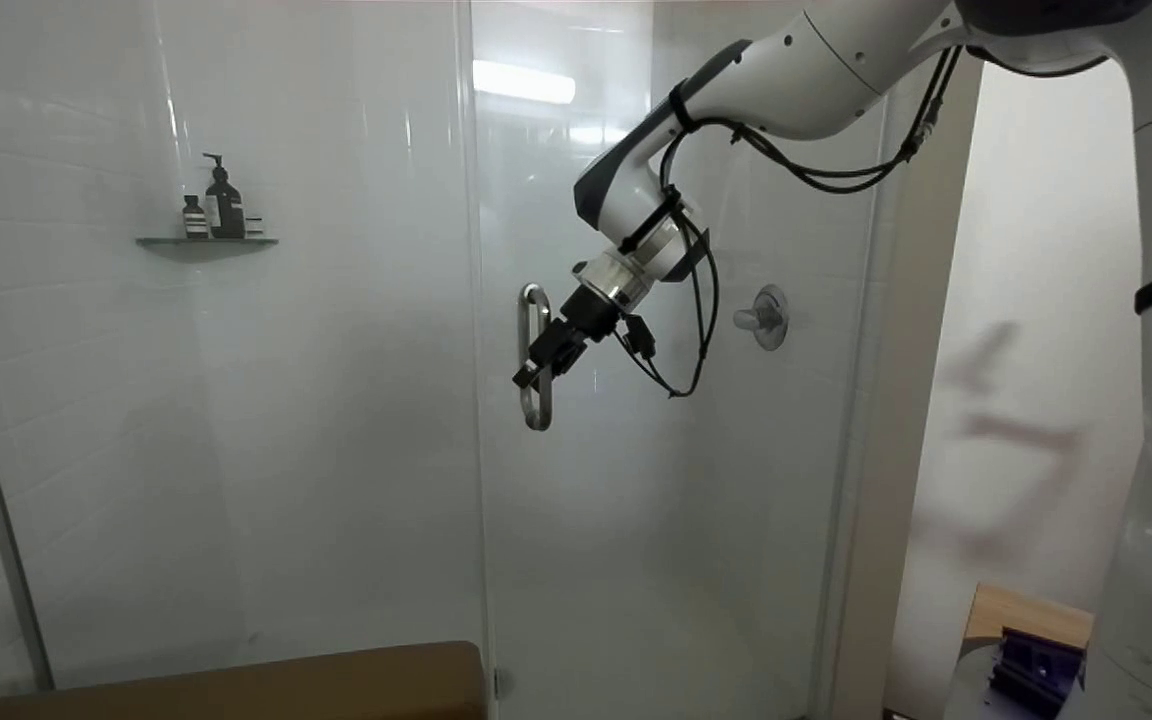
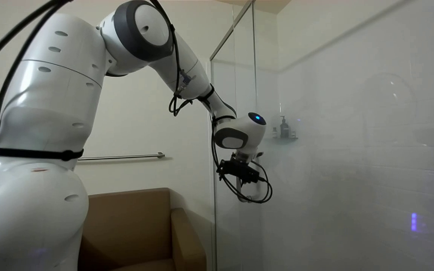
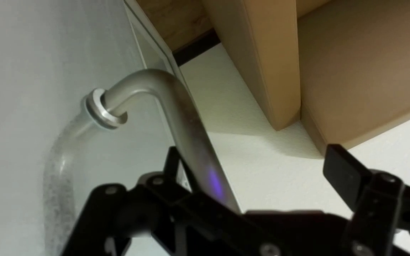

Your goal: Open the shower door

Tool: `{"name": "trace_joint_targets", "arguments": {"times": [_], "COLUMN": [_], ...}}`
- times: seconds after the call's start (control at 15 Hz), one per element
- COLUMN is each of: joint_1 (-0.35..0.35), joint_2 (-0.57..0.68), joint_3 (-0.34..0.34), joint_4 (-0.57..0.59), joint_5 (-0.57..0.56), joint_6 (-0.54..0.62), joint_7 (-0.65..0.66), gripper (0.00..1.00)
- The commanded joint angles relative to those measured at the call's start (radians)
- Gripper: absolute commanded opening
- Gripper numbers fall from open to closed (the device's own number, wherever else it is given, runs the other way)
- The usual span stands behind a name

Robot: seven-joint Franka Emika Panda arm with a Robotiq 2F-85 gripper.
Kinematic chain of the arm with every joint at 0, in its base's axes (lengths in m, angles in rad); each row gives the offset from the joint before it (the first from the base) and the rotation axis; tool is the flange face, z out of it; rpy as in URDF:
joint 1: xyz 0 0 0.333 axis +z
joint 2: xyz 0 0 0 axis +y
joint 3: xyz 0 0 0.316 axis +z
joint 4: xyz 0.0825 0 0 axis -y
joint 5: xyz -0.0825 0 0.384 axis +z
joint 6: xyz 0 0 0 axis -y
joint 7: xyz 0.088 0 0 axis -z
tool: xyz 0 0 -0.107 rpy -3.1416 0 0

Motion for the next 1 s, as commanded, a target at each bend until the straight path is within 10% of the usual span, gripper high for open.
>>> {"name": "trace_joint_targets", "arguments": {"times": [0.0, 0.93], "joint_1": [0.027, 0.065], "joint_2": [-0.059, -0.17], "joint_3": [-0.019, -0.057], "joint_4": [-0.105, -0.241], "joint_5": [-0.034, -0.054], "joint_6": [-0.109, -0.155], "joint_7": [0.014, -0.023], "gripper": [1.0, 1.0]}}
